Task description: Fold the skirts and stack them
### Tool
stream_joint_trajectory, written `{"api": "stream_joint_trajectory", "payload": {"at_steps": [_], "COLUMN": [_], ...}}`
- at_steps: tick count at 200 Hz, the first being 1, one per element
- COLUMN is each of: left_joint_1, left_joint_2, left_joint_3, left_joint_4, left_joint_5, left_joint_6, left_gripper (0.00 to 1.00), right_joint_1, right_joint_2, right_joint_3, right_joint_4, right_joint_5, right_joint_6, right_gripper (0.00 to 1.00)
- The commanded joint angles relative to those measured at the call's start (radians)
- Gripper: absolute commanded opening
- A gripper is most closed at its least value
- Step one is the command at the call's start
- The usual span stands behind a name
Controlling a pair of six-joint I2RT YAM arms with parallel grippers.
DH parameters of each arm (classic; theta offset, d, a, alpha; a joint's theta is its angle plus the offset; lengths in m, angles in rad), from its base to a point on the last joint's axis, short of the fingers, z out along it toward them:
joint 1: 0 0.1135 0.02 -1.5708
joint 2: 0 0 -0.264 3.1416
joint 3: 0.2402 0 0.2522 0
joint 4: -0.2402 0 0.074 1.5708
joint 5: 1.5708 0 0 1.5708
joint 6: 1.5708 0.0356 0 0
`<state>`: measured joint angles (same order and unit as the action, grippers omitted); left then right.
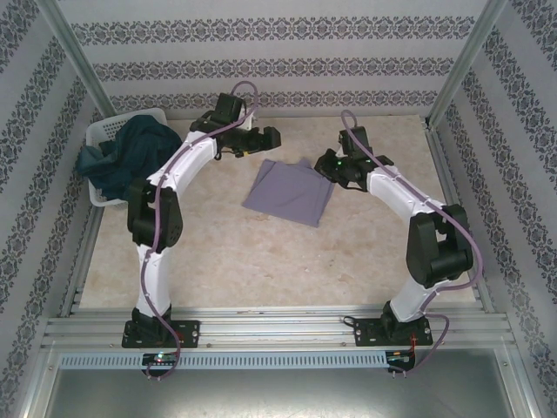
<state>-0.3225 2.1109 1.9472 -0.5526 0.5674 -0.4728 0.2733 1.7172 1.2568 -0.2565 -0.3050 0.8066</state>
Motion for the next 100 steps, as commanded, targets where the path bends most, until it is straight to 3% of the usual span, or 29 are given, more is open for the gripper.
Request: {"api": "stream_joint_trajectory", "payload": {"at_steps": [1, 35, 66, 94, 100], "left_joint_1": [-0.040, -0.055, -0.035, -0.023, -0.023], "left_joint_2": [0.058, 0.177, 0.276, 0.296, 0.285], "left_joint_3": [-0.064, -0.058, -0.093, -0.163, -0.182], "left_joint_4": [0.152, 0.247, 0.190, 0.210, 0.217], "left_joint_5": [0.114, 0.195, 0.062, 0.069, 0.063], "left_joint_6": [-0.136, -0.237, -0.235, -0.230, -0.227], "left_gripper": [0.83, 0.69, 0.62, 0.62, 0.63], "right_joint_1": [0.005, 0.019, 0.019, 0.000, -0.007], "right_joint_2": [0.090, 0.193, 0.244, 0.278, 0.272], "right_joint_3": [-0.034, -0.043, -0.093, -0.100, -0.097], "right_joint_4": [0.092, 0.165, 0.152, 0.136, 0.124], "right_joint_5": [-0.078, -0.133, -0.070, -0.060, -0.063], "right_joint_6": [0.119, 0.175, 0.153, 0.068, 0.046], "right_gripper": [0.00, 0.00, 0.00, 0.00, 0.07]}}
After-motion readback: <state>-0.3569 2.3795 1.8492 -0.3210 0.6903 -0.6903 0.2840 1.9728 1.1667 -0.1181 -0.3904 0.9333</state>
